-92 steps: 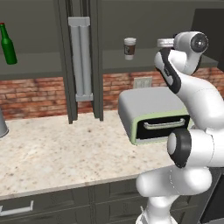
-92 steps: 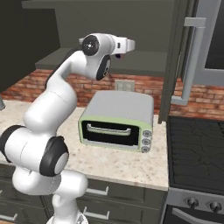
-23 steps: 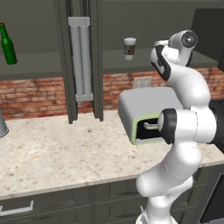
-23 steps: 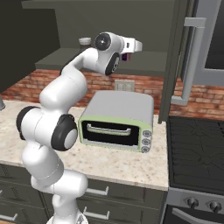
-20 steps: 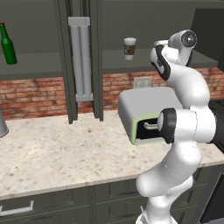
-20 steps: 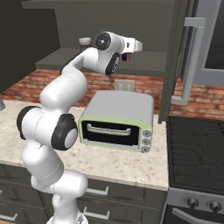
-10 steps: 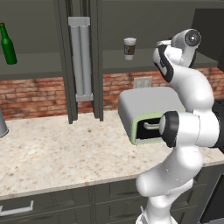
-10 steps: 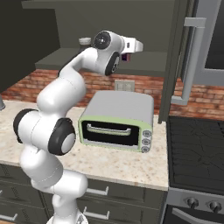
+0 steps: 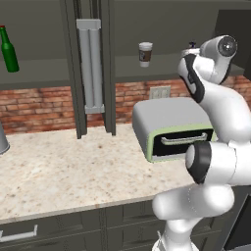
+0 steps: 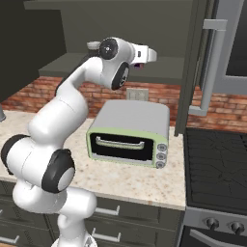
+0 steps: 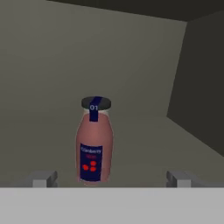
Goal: Sort all alcoholic drinks to one cabinet, and non-alcoholic drinks to the other.
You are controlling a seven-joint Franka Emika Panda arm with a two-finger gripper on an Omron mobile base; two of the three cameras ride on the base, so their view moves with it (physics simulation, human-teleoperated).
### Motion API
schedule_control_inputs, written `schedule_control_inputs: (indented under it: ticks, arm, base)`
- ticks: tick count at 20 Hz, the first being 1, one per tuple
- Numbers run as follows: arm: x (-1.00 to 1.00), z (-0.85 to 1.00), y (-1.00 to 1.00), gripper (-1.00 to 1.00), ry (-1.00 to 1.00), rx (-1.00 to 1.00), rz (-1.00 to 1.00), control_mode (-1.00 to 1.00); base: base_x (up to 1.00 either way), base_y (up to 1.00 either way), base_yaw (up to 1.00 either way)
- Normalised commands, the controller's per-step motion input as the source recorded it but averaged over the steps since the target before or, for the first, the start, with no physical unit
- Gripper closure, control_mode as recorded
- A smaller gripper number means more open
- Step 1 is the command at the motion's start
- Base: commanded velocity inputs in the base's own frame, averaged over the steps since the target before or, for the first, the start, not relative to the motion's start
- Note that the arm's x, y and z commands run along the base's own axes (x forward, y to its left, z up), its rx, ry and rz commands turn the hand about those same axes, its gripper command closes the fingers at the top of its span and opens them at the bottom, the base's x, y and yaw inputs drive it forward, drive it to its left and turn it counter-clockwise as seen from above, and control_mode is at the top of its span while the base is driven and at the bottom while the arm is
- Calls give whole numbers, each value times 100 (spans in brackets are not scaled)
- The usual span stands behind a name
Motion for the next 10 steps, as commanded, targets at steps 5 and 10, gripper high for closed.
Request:
schedule_control_inputs:
  ticks: [5, 10]
  arm:
    - [-70, 0, 0, -100, 0, 0, 0, -100]
    - [-67, 7, 0, -100, 3, 0, 0, -100]
  base:
    - [0, 0, 0]
    - [0, 0, 0]
